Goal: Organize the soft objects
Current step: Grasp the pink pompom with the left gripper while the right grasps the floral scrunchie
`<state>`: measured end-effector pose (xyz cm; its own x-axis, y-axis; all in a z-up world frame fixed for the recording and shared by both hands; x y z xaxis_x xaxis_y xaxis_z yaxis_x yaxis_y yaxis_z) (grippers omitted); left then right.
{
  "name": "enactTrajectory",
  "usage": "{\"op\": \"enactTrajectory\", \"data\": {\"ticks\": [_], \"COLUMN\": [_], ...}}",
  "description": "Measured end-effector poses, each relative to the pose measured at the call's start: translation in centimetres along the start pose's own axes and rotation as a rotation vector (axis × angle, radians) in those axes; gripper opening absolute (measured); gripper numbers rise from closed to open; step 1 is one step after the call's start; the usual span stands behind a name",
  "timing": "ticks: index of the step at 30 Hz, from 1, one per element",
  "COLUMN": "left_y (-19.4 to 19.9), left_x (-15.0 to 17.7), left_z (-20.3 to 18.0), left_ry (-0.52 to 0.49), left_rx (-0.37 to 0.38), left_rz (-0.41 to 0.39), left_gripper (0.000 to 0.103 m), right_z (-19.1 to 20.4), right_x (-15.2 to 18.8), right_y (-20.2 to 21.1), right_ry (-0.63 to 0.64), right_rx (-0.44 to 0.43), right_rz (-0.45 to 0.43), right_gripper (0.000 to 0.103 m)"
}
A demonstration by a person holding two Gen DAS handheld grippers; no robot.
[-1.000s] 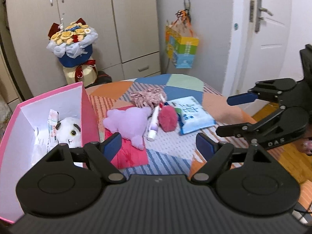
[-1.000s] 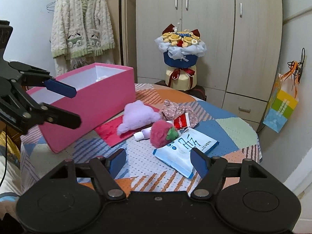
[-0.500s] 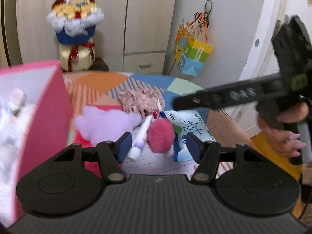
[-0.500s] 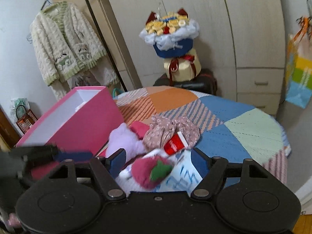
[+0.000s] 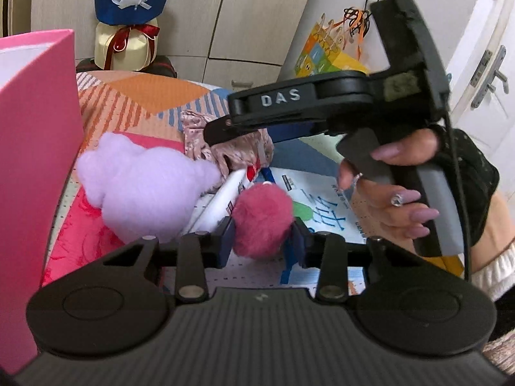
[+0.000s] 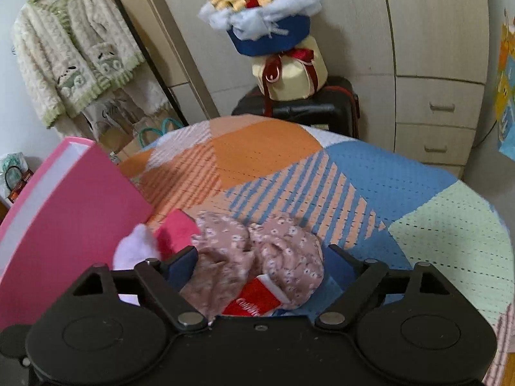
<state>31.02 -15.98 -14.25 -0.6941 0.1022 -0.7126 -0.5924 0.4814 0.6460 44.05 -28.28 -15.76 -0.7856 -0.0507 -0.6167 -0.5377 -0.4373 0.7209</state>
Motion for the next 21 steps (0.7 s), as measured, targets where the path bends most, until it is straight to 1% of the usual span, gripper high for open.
{"op": "enactTrajectory", "data": {"ticks": [2, 4, 5, 6, 7, 9, 10, 12, 15, 21], "left_y": [-0.3, -0.4, -0.3, -0.3, -0.3, -0.1, 0.0, 0.4, 1.4, 3.0], "left_x": [0.2, 0.3, 0.4, 0.4, 0.4, 0.5, 0.4, 0.4, 0.5, 0.8], "left_z": [0.1, 0.1, 0.0, 0.0, 0.0, 0.0, 0.1, -0.1, -0.5, -0.8], "left_ry": [0.008, 0.014, 0.012, 0.005, 0.002, 0.002, 0.002, -0.012, -0.035, -0.026], "left_rx": [-0.002, 0.003, 0.001, 0.001, 0.001, 0.004, 0.004, 0.001, -0.007, 0.006], "left_rz": [-0.001, -0.001, -0.005, -0.007, -0.009, -0.011, -0.016, -0.033, -0.063, -0.076], "left_gripper": [0.034, 0.031, 0.029, 0.029, 0.028, 0.027, 0.027, 0.026, 0.026, 0.026], "right_z": [-0.4, -0.5, -0.4, -0.3, -0.2, 0.2, 0.5, 1.0, 1.8, 3.5], "right_x": [0.0, 0.2, 0.3, 0.4, 0.4, 0.7, 0.8, 1.0, 1.0, 0.7], "right_y": [-0.7, -1.0, -1.0, -1.0, -0.9, -0.7, -0.5, 0.0, 1.4, 4.9], "right_ry": [-0.022, -0.03, -0.02, -0.011, -0.004, 0.022, 0.041, 0.073, 0.094, 0.13], "right_rx": [-0.018, -0.034, -0.04, -0.046, -0.057, -0.071, -0.057, -0.04, -0.028, 0.008], "right_rz": [0.017, 0.01, 0.001, -0.006, -0.01, -0.016, -0.027, -0.054, -0.108, -0.208], "right_gripper": [0.089, 0.089, 0.08, 0.062, 0.052, 0.025, 0.021, 0.015, 0.014, 0.014]}}
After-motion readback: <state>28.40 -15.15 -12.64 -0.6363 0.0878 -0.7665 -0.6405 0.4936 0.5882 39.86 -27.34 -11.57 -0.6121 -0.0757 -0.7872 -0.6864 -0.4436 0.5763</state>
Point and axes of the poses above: each gripper's, at about its wrist camera, not at the fingertips, and y roughly against the way its jaws point, z to its left, x to its underside, the point moved 6 cm from there along -y, roughly the way its jaws point, and after that the axes turned 1 degree about -y, right-handed, at the moved point
